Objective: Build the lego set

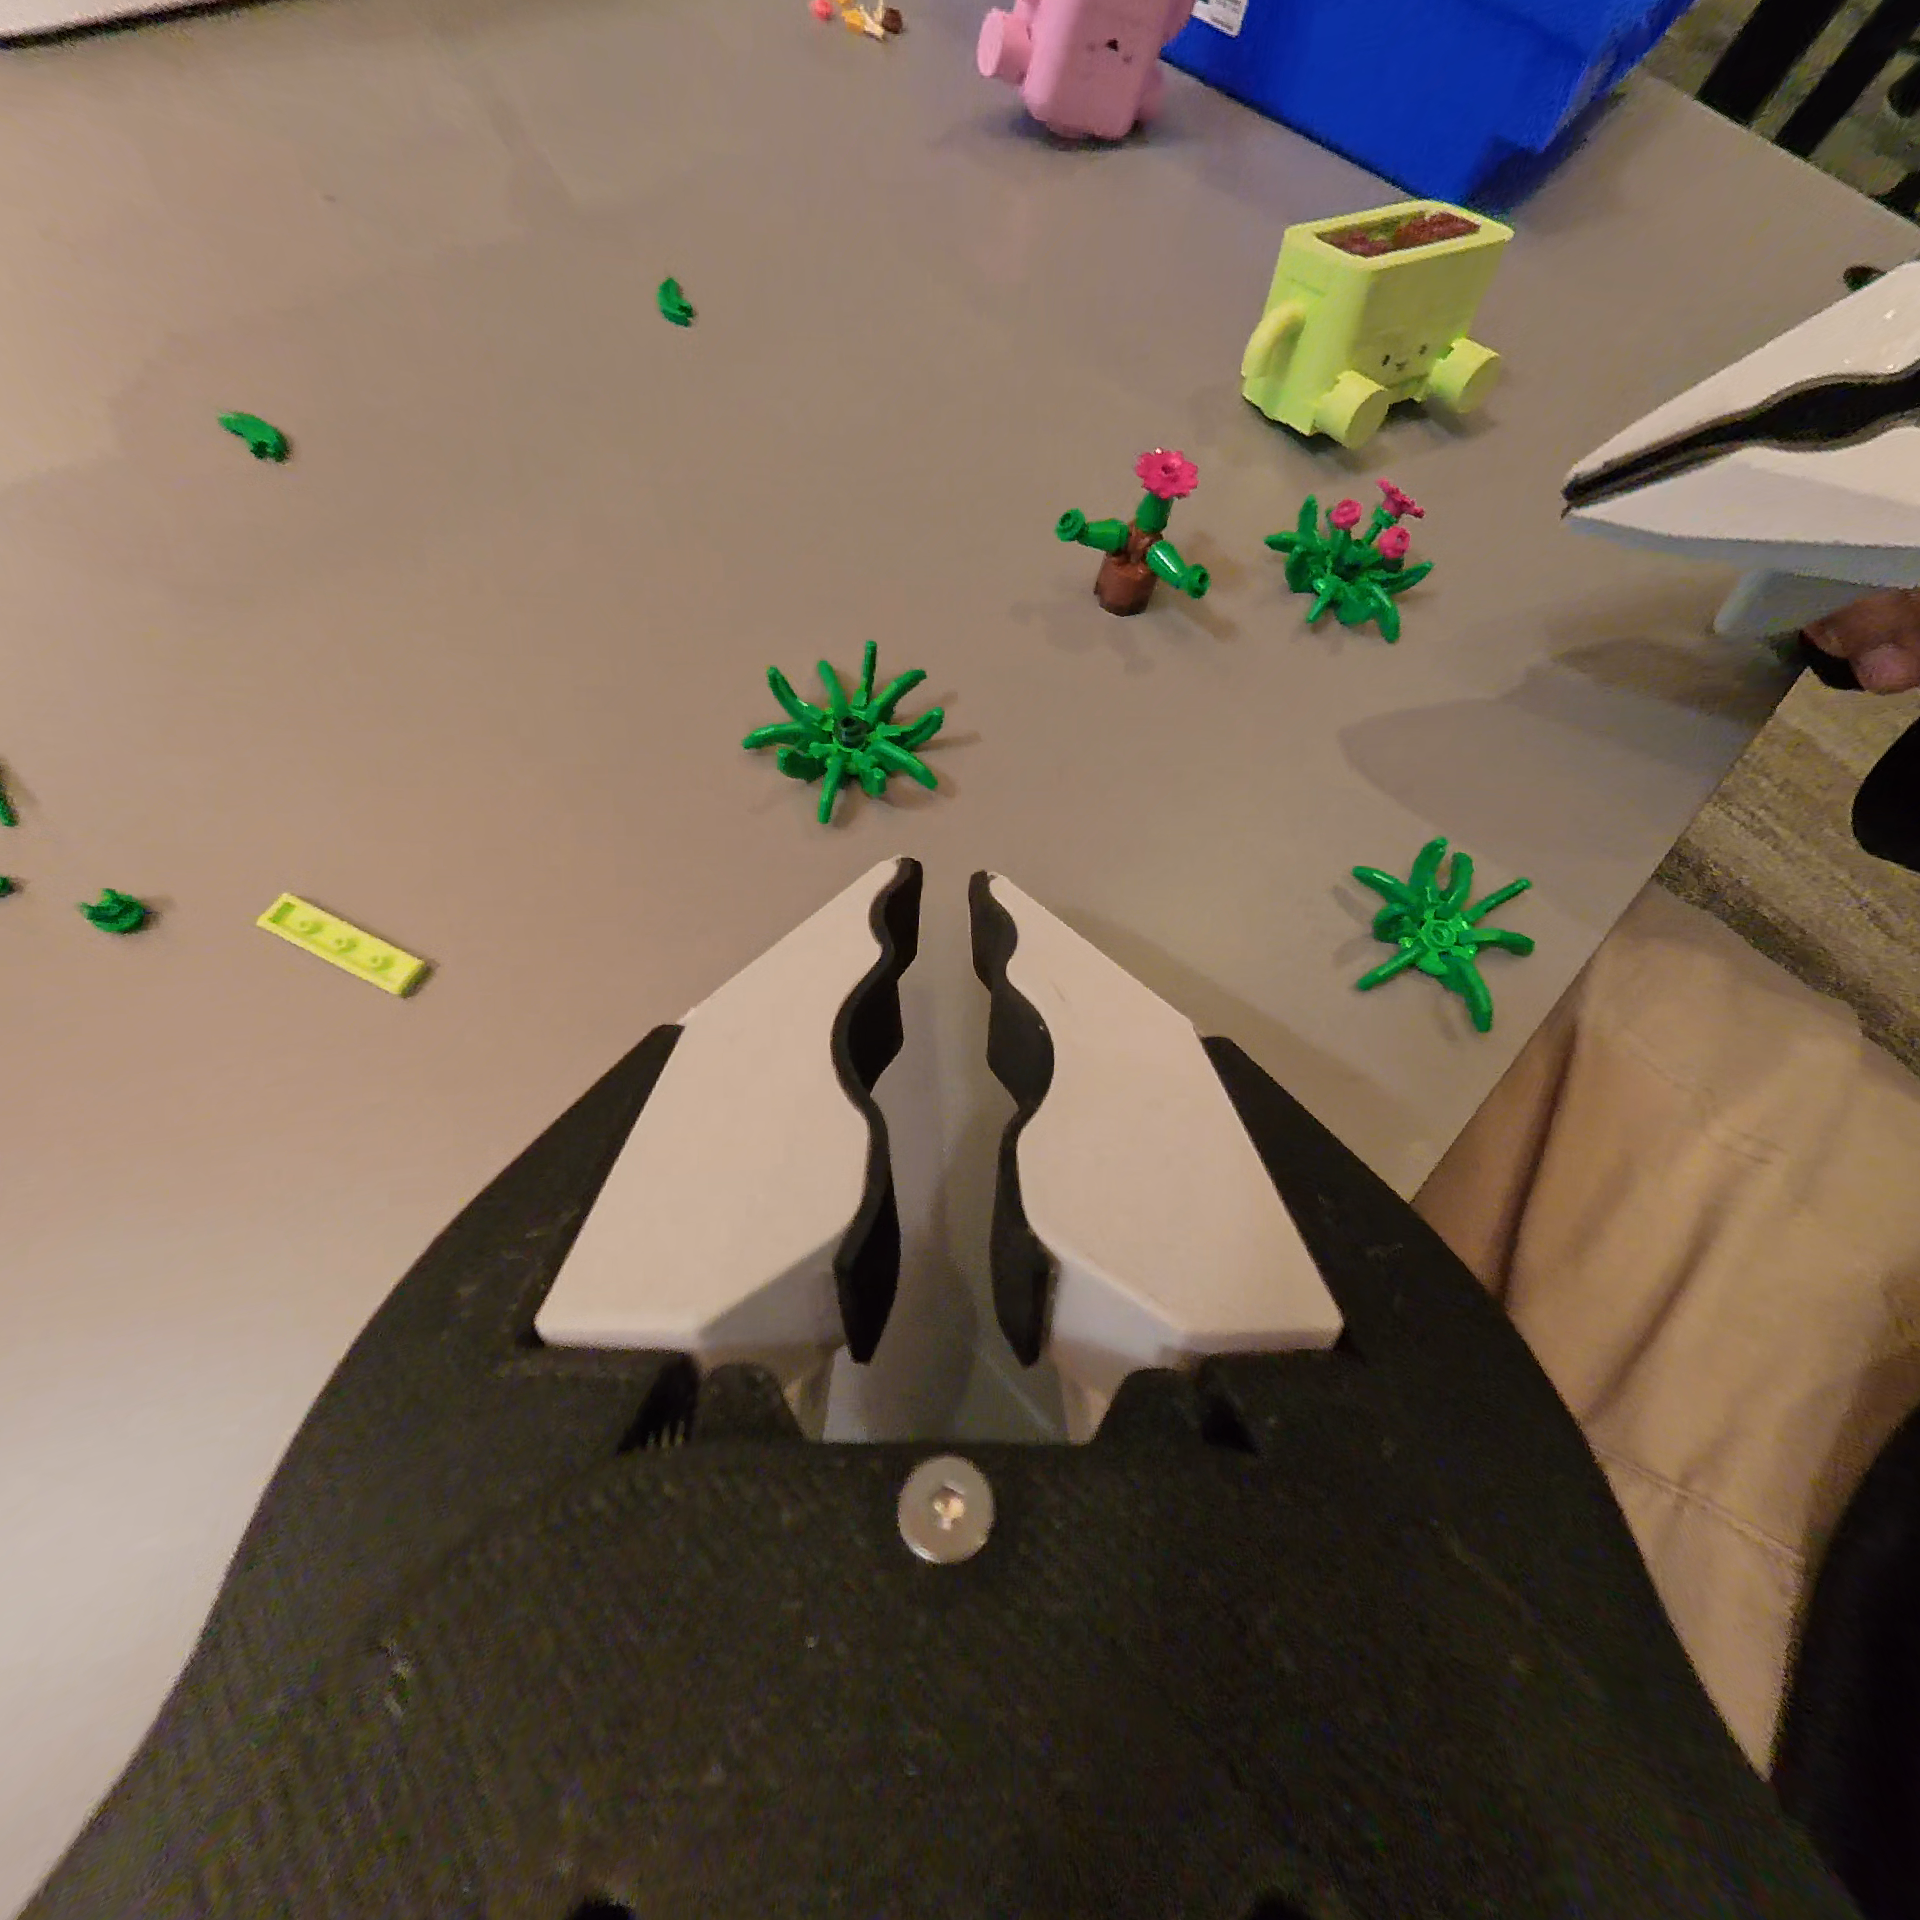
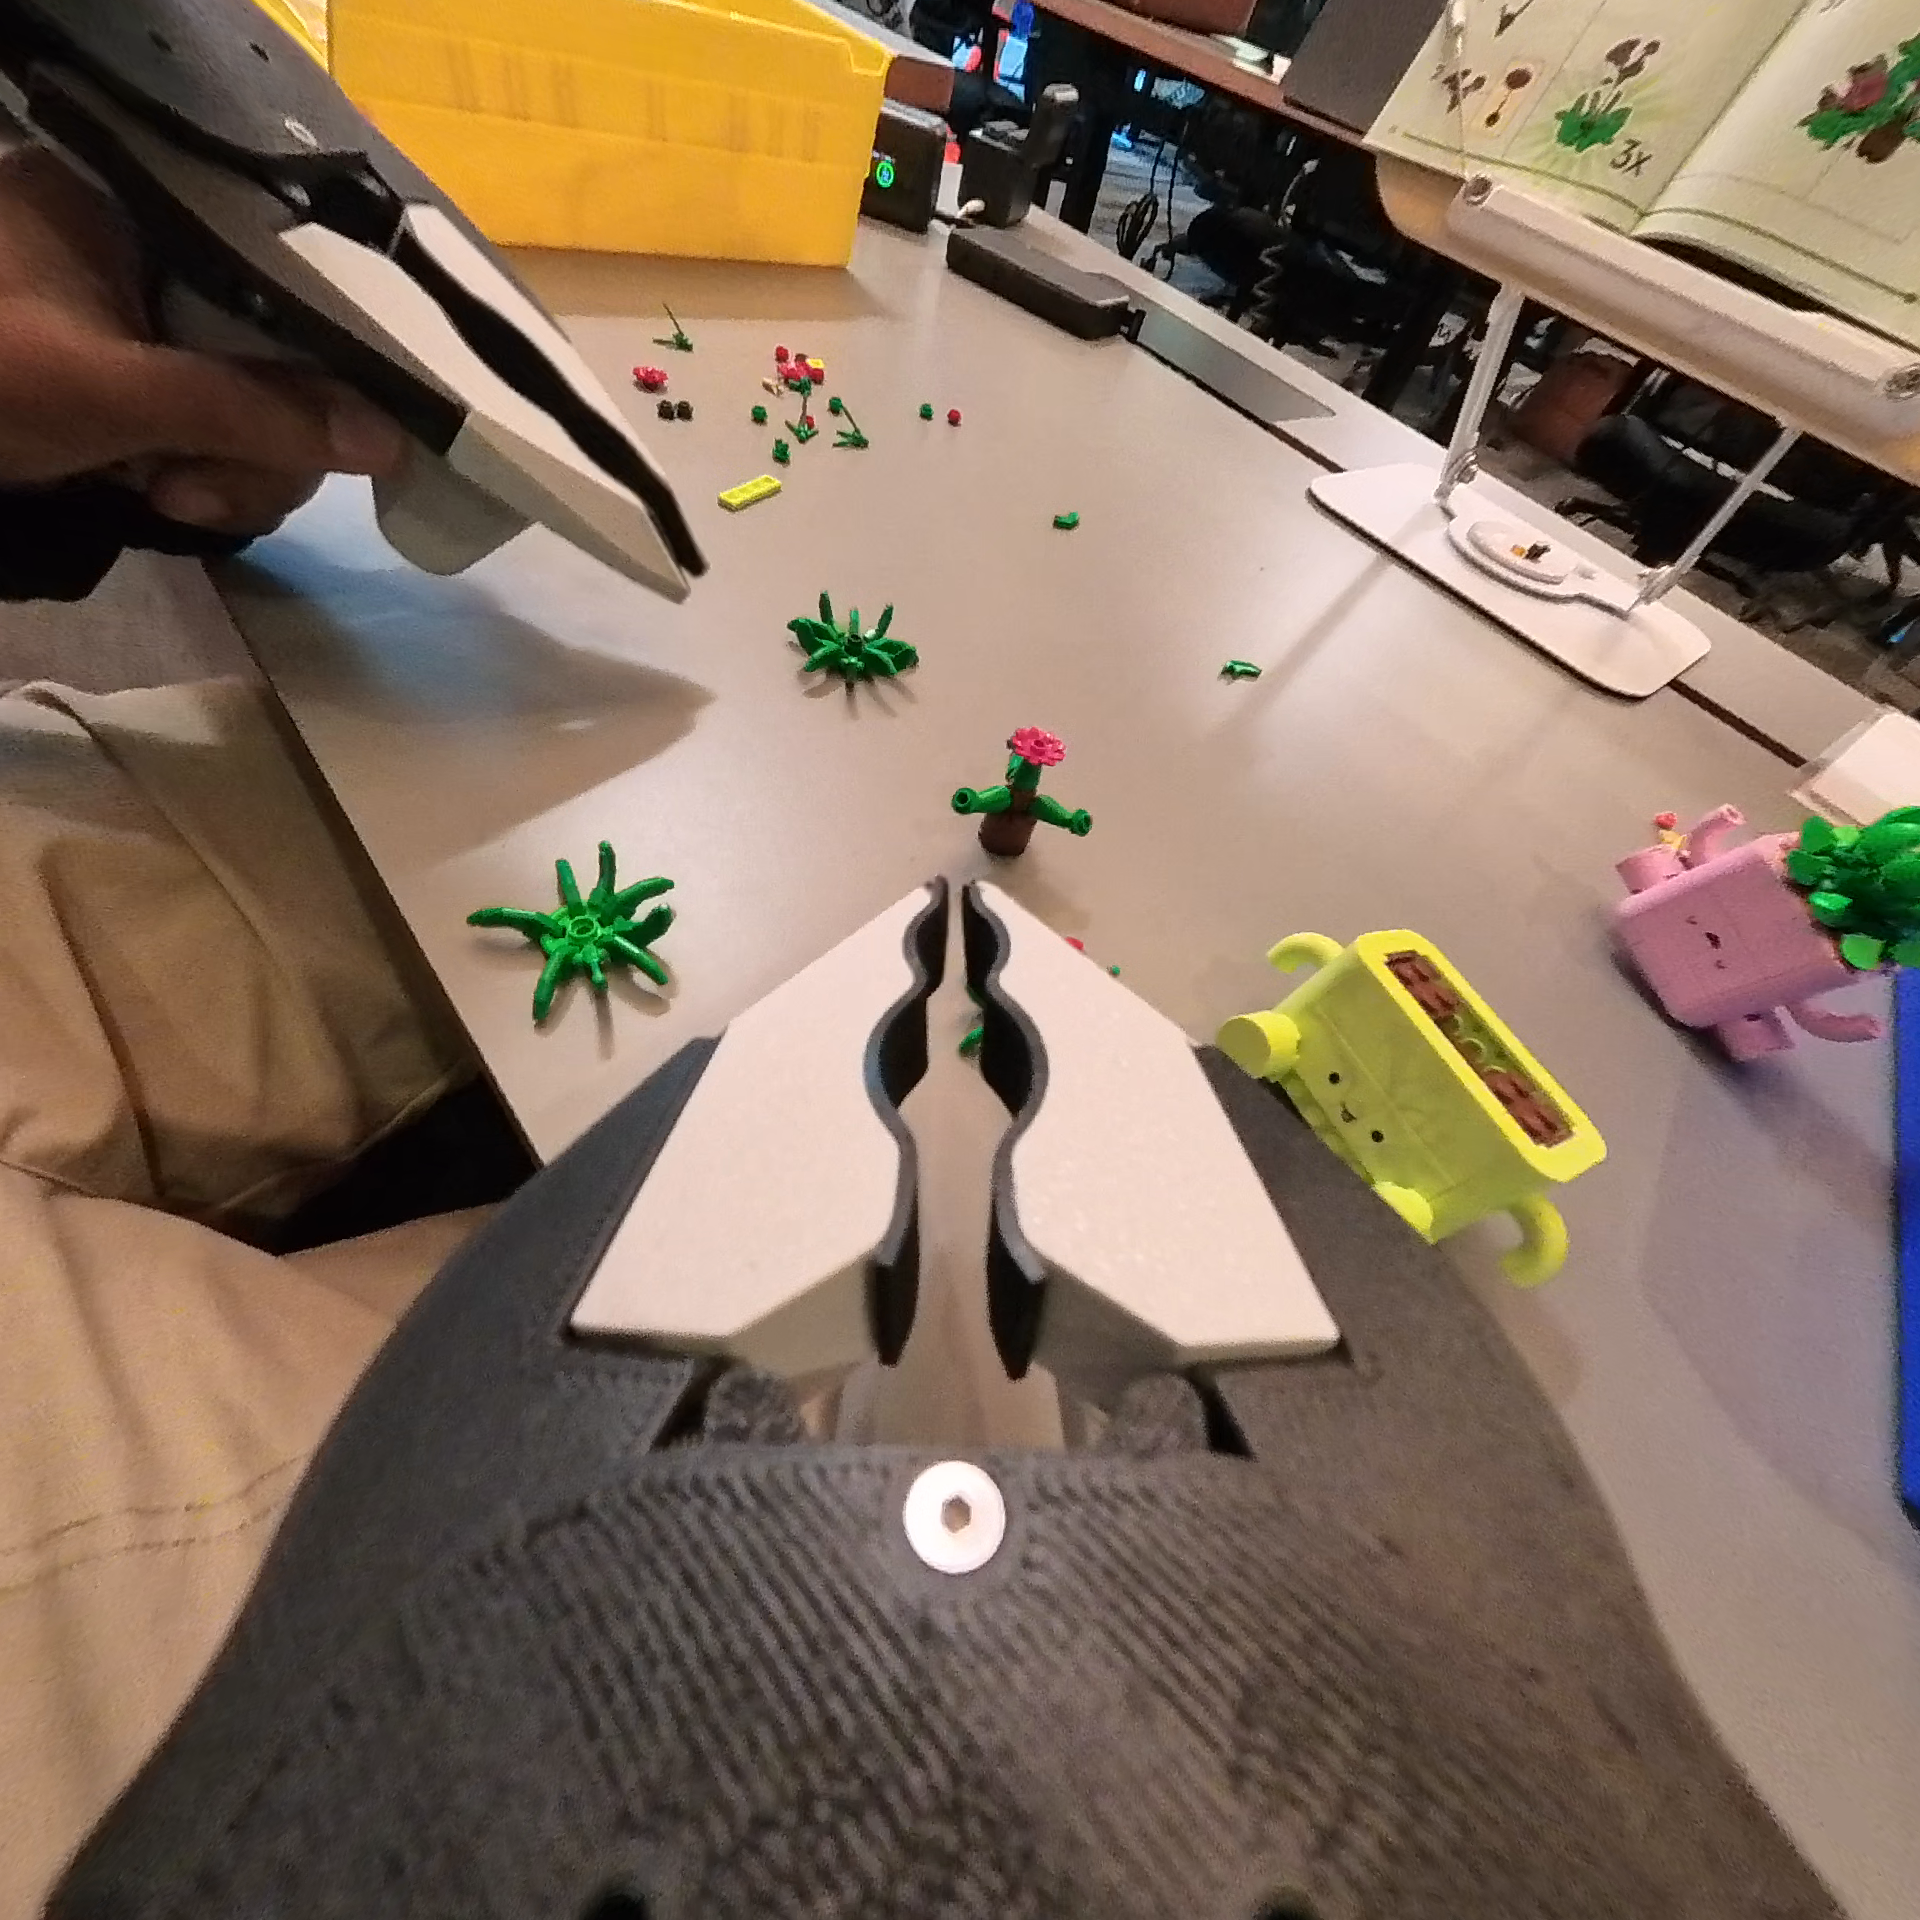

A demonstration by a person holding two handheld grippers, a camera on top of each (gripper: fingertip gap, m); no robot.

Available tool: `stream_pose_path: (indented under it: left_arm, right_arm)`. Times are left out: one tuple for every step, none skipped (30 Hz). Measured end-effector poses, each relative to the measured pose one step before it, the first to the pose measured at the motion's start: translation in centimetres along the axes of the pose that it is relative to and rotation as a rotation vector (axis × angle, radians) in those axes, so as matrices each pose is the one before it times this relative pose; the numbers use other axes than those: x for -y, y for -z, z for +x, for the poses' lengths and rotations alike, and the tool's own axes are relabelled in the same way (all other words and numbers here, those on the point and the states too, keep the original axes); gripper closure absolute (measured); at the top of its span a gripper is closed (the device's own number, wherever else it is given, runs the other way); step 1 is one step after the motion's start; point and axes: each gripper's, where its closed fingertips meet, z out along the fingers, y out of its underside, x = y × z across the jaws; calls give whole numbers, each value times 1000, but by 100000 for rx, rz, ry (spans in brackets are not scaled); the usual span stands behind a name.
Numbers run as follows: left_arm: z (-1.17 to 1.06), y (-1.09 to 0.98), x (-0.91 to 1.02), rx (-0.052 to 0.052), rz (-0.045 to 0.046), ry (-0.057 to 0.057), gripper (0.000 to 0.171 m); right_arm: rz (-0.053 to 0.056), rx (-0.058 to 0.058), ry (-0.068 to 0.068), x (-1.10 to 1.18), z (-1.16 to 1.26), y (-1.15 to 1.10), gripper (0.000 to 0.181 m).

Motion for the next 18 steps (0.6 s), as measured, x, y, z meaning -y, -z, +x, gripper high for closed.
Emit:
stream_pose_path:
  left_arm:
    - [-248, 54, 126, 837, 488, -27, 162]
    - [-222, 28, 116, 438, 298, 3, 162]
    - [-284, 13, 59, 641, -220, -24, 161]
    - [-424, 31, 72, 1277, -433, 176, 161]
    - [-376, 90, 197, 667, 127, 392, 160]
    - [-320, 100, 344, -140, 777, 622, 160]
    - [-428, 96, 458, 91, 930, 522, 159]
    - [-569, -3, 600, 374, 726, 97, 158]
    - [-574, -132, 673, -39, -150, -501, 158]
    - [-597, -300, 734, -377, -1070, -1244, 158]
    - [-738, -481, 787, 348, -1505, -1280, 158]
    - [-750, -656, 901, 457, -1511, -1722, 158]
    - [-678, -828, 1030, 63, -819, -1831, 158]
    - [-514, -1000, 1015, -957, -1168, -1050, 157]
    - [-434, -1141, 1050, -1334, -1051, -571, 156]
    - [-353, -1311, 1026, -1608, -753, -68, 155]
    - [-163, -1473, 895, -2688, -1256, 624, 154]
    - [-216, -1602, 654, -2123, -2248, 1263, 150]
  right_arm:
    - [-262, -31, 139, -28, -5, -22, 180]
    - [-18, 46, 14, -8, -7, -11, 181]
    - [25, 117, -192, 5, 2, 1, 180]
    - [72, 218, -368, 8, 16, 11, 180]
    - [67, 287, -506, 7, 16, 2, 180]
    - [-4, 371, -608, -4, 18, -3, 180]
    - [-35, 386, -672, 3, 24, -6, 180]
    - [-96, 335, -698, -14, 27, -5, 180]
    - [-164, 296, -681, -17, 35, -18, 180]
    - [-262, 315, -651, -32, 34, -33, 179]
    - [-369, 335, -614, -50, 23, -38, 179]
    - [-388, 394, -499, -44, 5, -46, 179]
    - [-390, 506, -422, -45, -16, -36, 178]
    - [-310, 518, -542, -31, -5, -28, 178]
    - [-116, 386, -721, -19, 27, -12, 177]
    - [187, 265, -771, 21, 59, 21, 177]
    - [484, 162, -727, 63, 55, 41, 177]
    - [625, 142, -692, 79, 58, 72, 177]
